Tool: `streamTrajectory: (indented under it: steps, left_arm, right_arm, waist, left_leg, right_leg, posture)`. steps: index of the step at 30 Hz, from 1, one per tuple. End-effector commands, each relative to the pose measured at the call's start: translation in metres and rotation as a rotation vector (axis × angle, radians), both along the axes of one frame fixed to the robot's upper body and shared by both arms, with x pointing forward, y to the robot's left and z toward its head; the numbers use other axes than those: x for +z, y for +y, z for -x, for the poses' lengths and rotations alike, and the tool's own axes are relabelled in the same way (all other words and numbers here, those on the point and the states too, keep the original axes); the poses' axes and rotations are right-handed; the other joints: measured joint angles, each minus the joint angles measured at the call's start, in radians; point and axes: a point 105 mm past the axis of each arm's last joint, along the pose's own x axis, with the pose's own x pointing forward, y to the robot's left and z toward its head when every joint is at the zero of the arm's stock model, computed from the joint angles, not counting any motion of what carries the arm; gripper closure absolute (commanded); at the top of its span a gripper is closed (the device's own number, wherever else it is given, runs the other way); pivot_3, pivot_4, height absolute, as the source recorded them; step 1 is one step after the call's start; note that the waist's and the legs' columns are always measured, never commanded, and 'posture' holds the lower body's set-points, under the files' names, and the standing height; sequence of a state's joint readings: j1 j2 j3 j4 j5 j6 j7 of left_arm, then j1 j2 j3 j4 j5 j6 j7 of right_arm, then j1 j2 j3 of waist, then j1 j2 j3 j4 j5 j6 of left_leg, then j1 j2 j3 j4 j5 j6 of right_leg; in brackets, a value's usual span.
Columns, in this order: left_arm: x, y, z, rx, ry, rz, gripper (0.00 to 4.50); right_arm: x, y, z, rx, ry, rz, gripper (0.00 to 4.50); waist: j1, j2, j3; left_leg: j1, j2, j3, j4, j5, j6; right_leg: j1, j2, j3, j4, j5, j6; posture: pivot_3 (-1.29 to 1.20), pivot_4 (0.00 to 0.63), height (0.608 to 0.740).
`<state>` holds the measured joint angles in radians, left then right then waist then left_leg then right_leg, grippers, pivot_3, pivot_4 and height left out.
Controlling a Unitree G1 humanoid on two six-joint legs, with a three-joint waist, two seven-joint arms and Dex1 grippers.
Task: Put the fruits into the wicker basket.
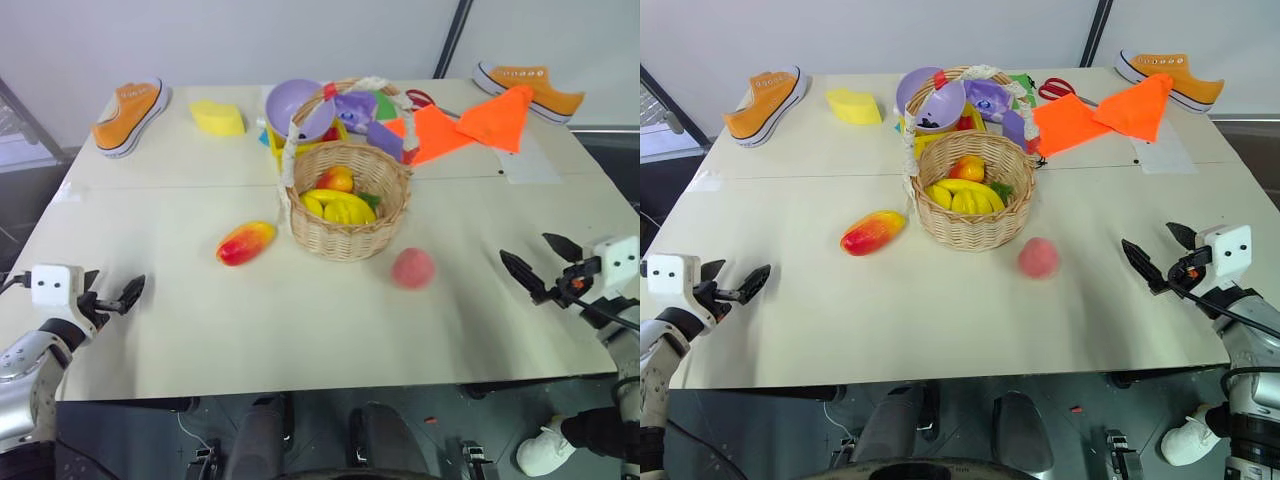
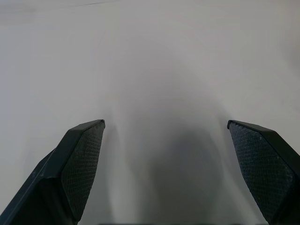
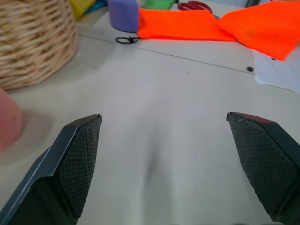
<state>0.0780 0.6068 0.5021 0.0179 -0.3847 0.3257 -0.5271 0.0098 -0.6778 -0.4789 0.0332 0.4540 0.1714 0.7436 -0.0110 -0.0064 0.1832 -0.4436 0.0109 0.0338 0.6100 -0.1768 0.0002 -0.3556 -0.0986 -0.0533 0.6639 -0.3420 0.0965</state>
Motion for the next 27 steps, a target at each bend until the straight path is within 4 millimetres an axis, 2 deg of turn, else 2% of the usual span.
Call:
streamTrajectory:
  steps: [1, 7, 12, 14, 17, 21, 24, 27]
  left_arm:
    - [0.013, 0.002, 0.0, 0.005, -0.047, -0.012, 0.0]
    - [0.027, -0.003, -0.011, -0.001, -0.082, 0.028, 0.0]
    - [0.045, -0.042, -0.027, -0.19, -0.098, 0.051, 0.0]
    - [0.054, -0.065, -0.036, -0.292, -0.083, 0.049, 0.0]
    - [0.063, -0.093, -0.045, -0.428, -0.063, 0.017, 0.0]
    - [0.07, -0.121, -0.056, -0.552, -0.032, -0.017, 0.0]
    - [0.07, -0.141, -0.06, -0.639, 0.003, -0.047, 0.0]
    - [0.068, -0.152, -0.061, -0.693, 0.038, -0.076, 0.0]
  right_arm:
    - [0.015, 0.003, 0.0, 0.018, -0.048, 0.014, 0.05]
    - [0.019, 0.006, 0.0, 0.02, -0.05, 0.033, 0.05]
    - [0.036, 0.035, 0.006, 0.145, -0.061, 0.068, 0.05]
    - [0.052, 0.069, 0.014, 0.289, -0.07, 0.084, 0.05]
    - [0.066, 0.116, 0.035, 0.501, -0.048, 0.092, 0.05]
    - [0.067, 0.165, 0.059, 0.702, -0.004, 0.106, 0.05]
    - [0.065, 0.185, 0.066, 0.761, -0.005, 0.102, 0.05]
    - [0.065, 0.193, 0.065, 0.767, -0.015, 0.092, 0.05]
  waist:
    - [0.0, 0.0, 0.0]
    - [0.0, 0.0, 0.0]
    - [0.002, 0.0, 0.0]
    - [0.001, 0.001, 0.0]
    - [0.0, 0.001, 0.0]
    - [0.001, 0.0, 0.0]
    - [0.002, 0.0, 0.0]
    - [0.001, -0.001, 0.001]
  left_leg:
    - [0.0, 0.0, 0.0, 0.0, 0.0, 0.0]
    - [0.0, 0.0, 0.0, 0.0, 0.0, 0.0]
    - [-0.001, 0.0, 0.0, 0.0, 0.0, 0.0]
    - [-0.001, 0.0, 0.0, 0.0, 0.0, 0.0]
    - [-0.001, 0.001, 0.0, 0.0, 0.001, 0.001]
    - [-0.001, 0.001, 0.0, 0.0, 0.001, 0.001]
    - [-0.002, 0.001, 0.0, 0.0, 0.001, 0.001]
    - [-0.002, 0.001, 0.0, 0.0, 0.001, 0.002]
  right_leg:
    - [0.0, 0.0, 0.0, 0.0, 0.0, 0.0]
    - [0.0, 0.0, 0.0, 0.0, 0.0, 0.0]
    - [0.0, 0.0, 0.0, 0.0, 0.0, 0.0]
    - [0.0, 0.0, 0.0, 0.0, 0.0, 0.0]
    - [-0.001, 0.001, 0.0, 0.001, 0.0, 0.0]
    - [-0.001, 0.001, 0.0, 0.0, 0.0, 0.0]
    - [-0.001, 0.001, 0.0, -0.001, 0.0, 0.0]
    - [-0.001, 0.001, 0.0, -0.001, 0.0, -0.001]
  posture:
    - [0.0, 0.15, 0.738]
    - [0.0, 0.15, 0.738]
    - [0.0, 0.15, 0.738]
    - [0.0, 0.15, 0.738]
    - [0.0, 0.15, 0.738]
    - [0.0, 0.15, 0.738]
    - [0.0, 0.15, 0.738]
    - [0.0, 0.15, 0.738]
